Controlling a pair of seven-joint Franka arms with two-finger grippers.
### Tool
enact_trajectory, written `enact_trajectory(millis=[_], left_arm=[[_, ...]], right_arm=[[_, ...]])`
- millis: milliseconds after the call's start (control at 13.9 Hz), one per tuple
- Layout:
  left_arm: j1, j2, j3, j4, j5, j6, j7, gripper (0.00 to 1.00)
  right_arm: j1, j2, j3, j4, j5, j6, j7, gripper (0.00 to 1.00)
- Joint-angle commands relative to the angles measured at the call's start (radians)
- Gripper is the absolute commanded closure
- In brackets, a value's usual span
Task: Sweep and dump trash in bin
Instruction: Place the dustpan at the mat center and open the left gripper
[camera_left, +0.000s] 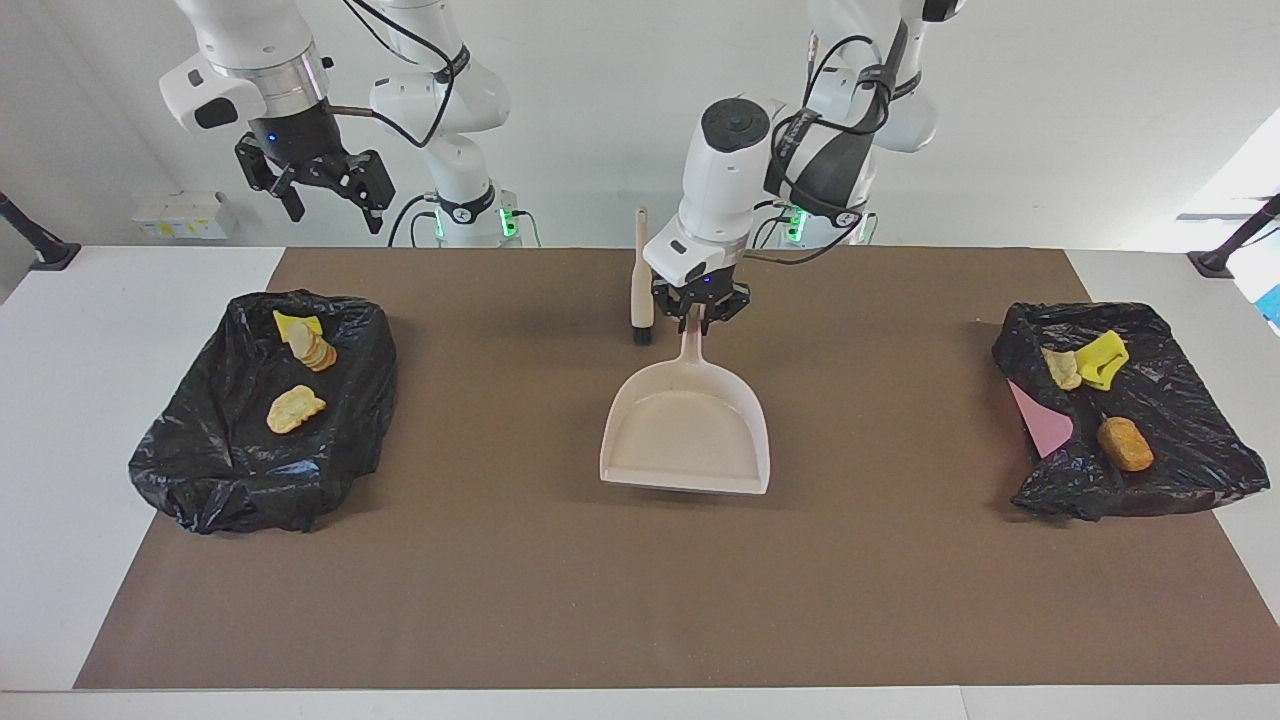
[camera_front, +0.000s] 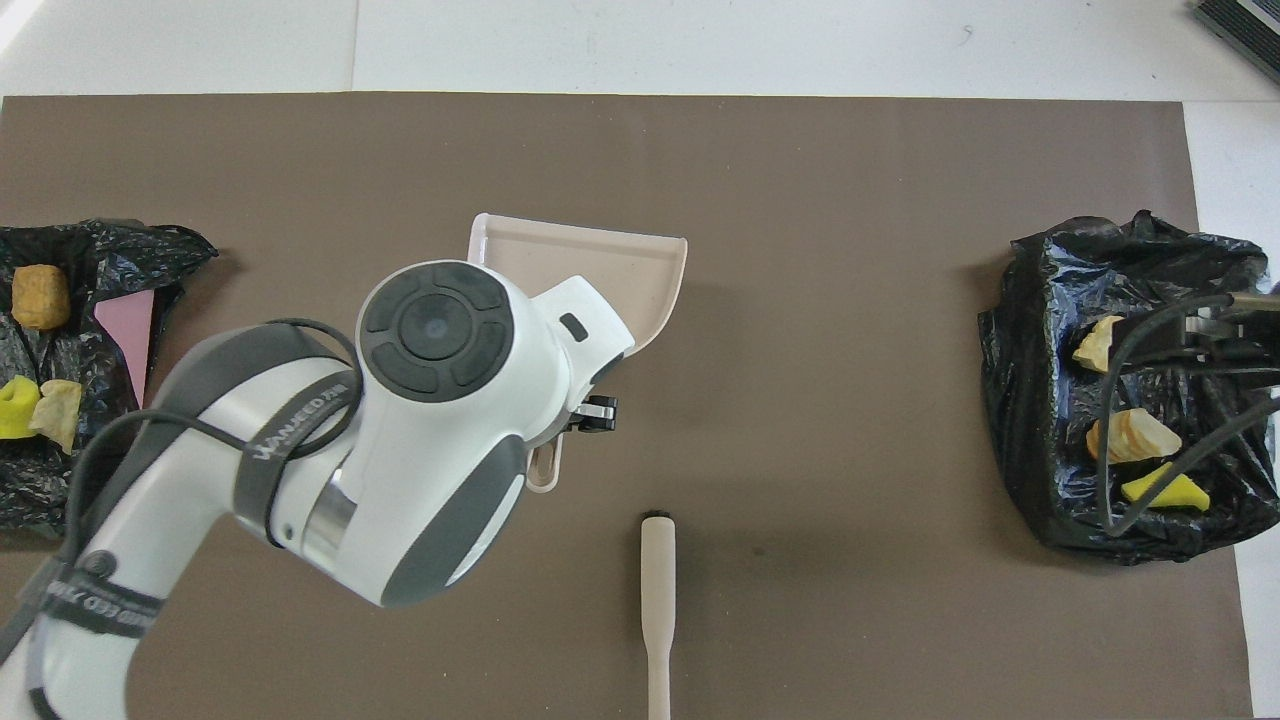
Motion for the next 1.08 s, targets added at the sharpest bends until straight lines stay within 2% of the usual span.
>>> enact_trajectory(millis=[0,72,216,359,503,718,1006], left_arm=[[-0.037,0.047,0.019,-0.018,-0.009,0.123,-0.046,1.0],[-0.039,0.051,0.019,-0.021,-0.009,0.136,-0.046,1.0],[-0.074,0.135,0.019,-0.015,0.003,0.174,-0.052,1.0],[-0.068,0.146,0.021,-0.013,0.009,0.19,-0.043,1.0],[-0.055,0.124,0.021,-0.009,0.012,0.174,-0.049,0.01],[-0.037,0.055,0.036,-0.009,0.012,0.087,-0.048,0.0],[0.078,0.038,0.036,-0.005,0.011,0.039,-0.045,0.0]], right_arm=[[-0.005,-0.02,0.002,-0.02,0.002,-0.002,0.006,0.0],[-0.005,-0.02,0.002,-0.02,0.002,-0.002,0.005,0.0],[-0.005,-0.02,0.002,-0.02,0.002,-0.002,0.005,0.0],[-0.005,-0.02,0.002,-0.02,0.002,-0.002,0.005,0.0],[-0.005,-0.02,0.002,-0.02,0.002,-0.002,0.005,0.0],[-0.005,-0.02,0.002,-0.02,0.002,-0.002,0.005,0.0],[-0.005,-0.02,0.002,-0.02,0.002,-0.002,0.005,0.0]])
